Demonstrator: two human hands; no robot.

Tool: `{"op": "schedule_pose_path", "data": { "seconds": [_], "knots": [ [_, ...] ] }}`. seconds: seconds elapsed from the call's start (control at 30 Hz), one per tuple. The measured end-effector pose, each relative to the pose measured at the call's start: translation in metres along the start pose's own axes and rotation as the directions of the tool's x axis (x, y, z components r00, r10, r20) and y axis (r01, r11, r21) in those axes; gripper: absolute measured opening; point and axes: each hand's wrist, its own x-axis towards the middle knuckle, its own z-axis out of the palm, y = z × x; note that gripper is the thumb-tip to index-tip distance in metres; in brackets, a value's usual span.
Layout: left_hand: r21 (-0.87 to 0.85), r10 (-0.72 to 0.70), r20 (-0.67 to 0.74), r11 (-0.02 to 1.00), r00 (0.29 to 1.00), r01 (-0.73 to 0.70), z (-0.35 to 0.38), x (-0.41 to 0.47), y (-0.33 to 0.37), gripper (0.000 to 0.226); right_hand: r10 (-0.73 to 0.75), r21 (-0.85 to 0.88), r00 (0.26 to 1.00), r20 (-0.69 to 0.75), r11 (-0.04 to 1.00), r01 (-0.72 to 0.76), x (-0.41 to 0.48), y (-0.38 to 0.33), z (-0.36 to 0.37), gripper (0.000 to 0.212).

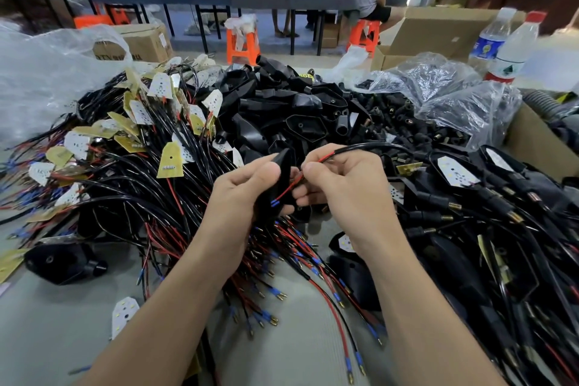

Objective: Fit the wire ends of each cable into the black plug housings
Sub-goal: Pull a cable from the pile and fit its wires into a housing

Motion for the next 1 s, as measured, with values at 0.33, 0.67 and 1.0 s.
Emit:
{"op": "schedule_pose_path", "data": {
  "seconds": [0.33, 0.67, 1.0],
  "knots": [
    [0.252, 0.251, 0.011, 0.936, 0.968, -0.246, -0.005, -0.001, -0.001, 0.039, 0.047, 0.138, 0.999, 0.023, 0.989, -0.05, -0.001, 0.001, 0.003, 0.03],
    [0.009, 0.142, -0.073, 0.99, 0.987, -0.142, -0.005, 0.002, 0.003, 0.03, 0.002, -0.166, 1.0, -0.017, 0.986, -0.004, 0.003, 0.011, 0.0, 0.016],
    [0.303, 0.39, -0.032, 0.881, 0.92, -0.363, 0.002, -0.001, -0.005, 0.028, 0.056, -0.301, 0.995, 0.085, 0.953, -0.028, -0.002, 0.019, 0.012, 0.011]
  ]
}}
